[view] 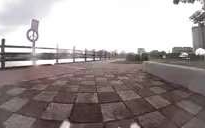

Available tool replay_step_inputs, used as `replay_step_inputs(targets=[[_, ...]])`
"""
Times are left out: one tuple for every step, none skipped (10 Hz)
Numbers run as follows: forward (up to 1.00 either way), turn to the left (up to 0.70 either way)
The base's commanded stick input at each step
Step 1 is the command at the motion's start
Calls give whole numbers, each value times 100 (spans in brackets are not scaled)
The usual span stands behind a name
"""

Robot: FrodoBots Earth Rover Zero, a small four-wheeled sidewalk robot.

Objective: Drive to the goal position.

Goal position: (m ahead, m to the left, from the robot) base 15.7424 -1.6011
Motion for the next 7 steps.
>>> replay_step_inputs(targets=[[70, 0], [70, 0], [70, 0], [70, 0], [70, 0], [70, 0], [70, 0]])
